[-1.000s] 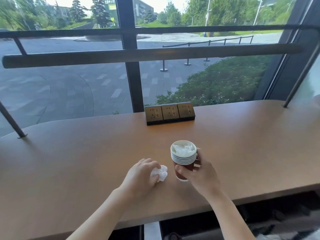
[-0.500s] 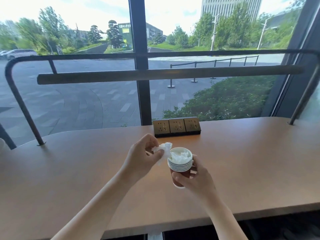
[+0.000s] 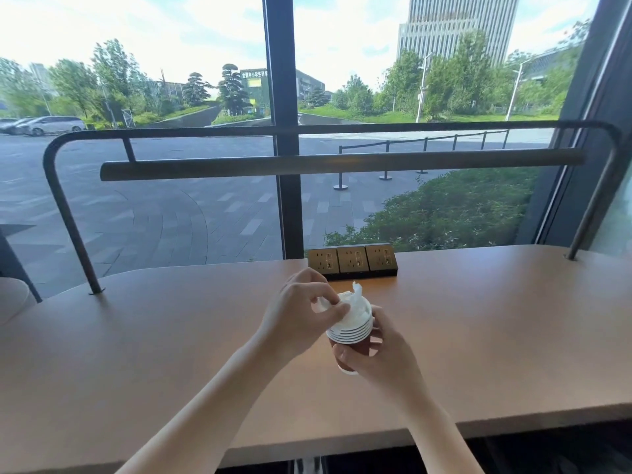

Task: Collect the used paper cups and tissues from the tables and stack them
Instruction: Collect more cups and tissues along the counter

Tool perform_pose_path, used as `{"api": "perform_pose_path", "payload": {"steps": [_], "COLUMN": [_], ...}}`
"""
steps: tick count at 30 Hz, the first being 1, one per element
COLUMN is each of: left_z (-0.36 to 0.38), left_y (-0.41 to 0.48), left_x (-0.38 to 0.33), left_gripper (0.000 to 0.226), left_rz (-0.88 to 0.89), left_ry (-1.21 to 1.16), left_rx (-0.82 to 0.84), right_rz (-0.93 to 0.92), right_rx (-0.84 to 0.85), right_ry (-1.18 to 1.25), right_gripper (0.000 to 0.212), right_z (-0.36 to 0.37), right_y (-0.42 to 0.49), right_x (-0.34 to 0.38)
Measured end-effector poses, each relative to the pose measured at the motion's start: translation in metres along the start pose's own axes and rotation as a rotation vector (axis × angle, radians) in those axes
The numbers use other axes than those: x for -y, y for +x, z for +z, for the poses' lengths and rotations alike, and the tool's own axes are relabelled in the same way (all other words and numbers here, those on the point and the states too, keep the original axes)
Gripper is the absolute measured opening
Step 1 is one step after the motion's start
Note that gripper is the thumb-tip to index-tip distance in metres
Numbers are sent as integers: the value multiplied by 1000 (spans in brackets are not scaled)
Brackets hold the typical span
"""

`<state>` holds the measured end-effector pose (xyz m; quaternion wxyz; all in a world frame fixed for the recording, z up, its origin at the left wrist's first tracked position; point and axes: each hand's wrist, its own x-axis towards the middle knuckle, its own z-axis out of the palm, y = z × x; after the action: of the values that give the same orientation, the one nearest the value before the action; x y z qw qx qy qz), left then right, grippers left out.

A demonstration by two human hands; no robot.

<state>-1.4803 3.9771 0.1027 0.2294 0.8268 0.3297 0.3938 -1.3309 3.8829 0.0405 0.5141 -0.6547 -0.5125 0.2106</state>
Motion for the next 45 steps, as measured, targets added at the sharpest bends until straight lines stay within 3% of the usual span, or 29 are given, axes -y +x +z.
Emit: {"api": "perform_pose_path", "payload": {"steps": [5,13,16,23,26,30,34,38,41,45], "left_z": [0,-3,-5,-16,-18,-14,-15,-16,-23,-47], "left_y": [-10,-21,-24,-24,-21,-16,-14,-21,-34,-57], "left_x": [-1,4,9,22,27,31,32,40,41,52], "left_gripper": [33,47,34,15,21,13,10,21,18,24], "left_rz": [25,-17,-26,-42,-105,-187,-294,-242,-125,-58], "left_ry": [83,112,104,4,-22,3,-136,-19,90,210], "left_rx": [39,275,260,-4,31,173,289,217,70,-33], "right_rz": [-13,-25,-36,-36,-34,-44,-63,-54,-48,-23], "right_rx": [32,61,62,71,74,77,95,121,137,164], "right_ry": [29,37,33,31,26,15,8,35,49,74], "right_gripper": [59,53,53,59,59,58,58,62,65,57], "right_z": [6,17,19,22,25,30,34,39,44,51], "right_y": [-5,-5,-2,4,5,6,5,6,6,5], "right_x": [0,3,1,-2,-3,-2,0,0,-3,-5]}}
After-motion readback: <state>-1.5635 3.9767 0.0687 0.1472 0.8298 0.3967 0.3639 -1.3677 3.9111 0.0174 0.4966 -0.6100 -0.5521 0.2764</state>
